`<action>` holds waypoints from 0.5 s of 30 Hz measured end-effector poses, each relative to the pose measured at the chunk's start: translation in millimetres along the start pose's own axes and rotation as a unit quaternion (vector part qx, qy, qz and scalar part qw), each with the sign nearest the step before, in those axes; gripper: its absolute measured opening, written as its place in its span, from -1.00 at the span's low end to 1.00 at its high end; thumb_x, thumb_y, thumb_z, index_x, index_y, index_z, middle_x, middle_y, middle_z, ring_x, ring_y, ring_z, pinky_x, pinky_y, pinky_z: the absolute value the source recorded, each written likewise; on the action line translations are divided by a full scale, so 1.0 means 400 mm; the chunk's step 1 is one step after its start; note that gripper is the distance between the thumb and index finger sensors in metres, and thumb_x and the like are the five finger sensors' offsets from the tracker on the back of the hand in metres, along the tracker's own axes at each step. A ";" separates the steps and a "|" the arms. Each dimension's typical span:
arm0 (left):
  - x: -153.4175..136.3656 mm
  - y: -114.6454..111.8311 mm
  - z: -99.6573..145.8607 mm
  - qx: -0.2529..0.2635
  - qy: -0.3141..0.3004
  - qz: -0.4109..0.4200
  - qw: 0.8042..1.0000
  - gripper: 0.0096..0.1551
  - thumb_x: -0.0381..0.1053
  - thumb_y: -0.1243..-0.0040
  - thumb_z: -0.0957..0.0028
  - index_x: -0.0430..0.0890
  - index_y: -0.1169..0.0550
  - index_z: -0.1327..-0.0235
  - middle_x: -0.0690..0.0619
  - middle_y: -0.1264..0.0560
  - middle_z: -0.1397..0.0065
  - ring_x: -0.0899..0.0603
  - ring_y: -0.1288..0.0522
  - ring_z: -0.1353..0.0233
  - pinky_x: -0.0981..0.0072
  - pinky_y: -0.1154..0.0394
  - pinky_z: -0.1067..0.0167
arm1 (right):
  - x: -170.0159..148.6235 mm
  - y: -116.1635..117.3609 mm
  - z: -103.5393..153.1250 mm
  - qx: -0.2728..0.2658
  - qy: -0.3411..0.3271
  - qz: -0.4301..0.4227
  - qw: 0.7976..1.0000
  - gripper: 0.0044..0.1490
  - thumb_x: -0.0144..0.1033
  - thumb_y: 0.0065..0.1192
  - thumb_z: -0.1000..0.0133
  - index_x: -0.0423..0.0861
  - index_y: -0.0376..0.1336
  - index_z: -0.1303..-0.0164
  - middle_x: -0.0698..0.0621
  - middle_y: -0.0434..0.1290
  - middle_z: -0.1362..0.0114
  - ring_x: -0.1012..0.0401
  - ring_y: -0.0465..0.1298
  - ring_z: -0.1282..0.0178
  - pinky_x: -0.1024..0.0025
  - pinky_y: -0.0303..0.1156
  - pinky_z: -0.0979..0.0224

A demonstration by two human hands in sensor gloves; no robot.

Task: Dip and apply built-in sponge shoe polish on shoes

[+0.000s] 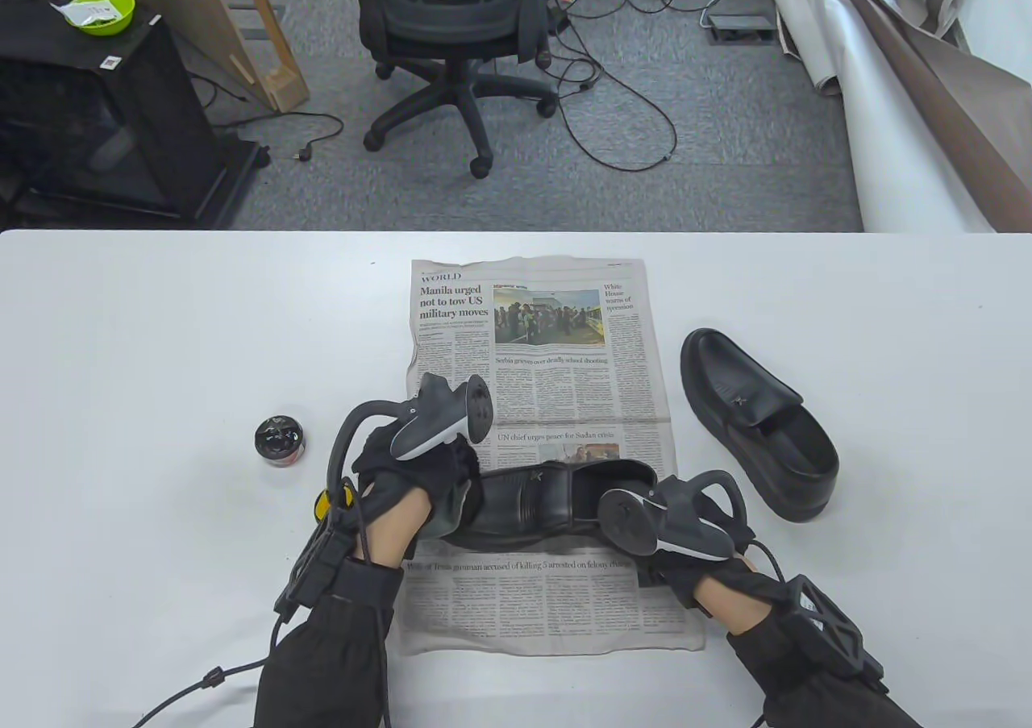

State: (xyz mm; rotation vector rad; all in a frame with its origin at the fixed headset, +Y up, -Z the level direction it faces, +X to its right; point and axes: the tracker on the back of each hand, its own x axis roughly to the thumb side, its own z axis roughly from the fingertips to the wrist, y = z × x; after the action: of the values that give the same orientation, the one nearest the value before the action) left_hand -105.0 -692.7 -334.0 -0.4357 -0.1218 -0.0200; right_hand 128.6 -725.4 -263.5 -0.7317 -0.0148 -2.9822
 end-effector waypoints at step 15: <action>0.140 -0.006 -0.067 -0.049 -0.081 0.047 0.994 -0.37 0.23 -0.36 0.09 0.12 -0.54 -0.28 0.10 -0.72 0.19 0.11 -0.66 0.46 0.08 -0.62 -0.14 | -0.003 0.001 -0.002 0.003 0.000 -0.004 1.000 -0.45 0.19 0.33 0.15 0.08 0.53 0.12 0.10 0.65 0.06 0.31 0.77 0.44 0.31 0.68 0.05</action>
State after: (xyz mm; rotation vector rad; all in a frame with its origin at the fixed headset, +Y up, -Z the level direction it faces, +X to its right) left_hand -46.4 -705.9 -350.4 -0.5403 -0.2607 0.1017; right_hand 129.3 -725.6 -264.7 -0.7318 -0.0254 -2.9891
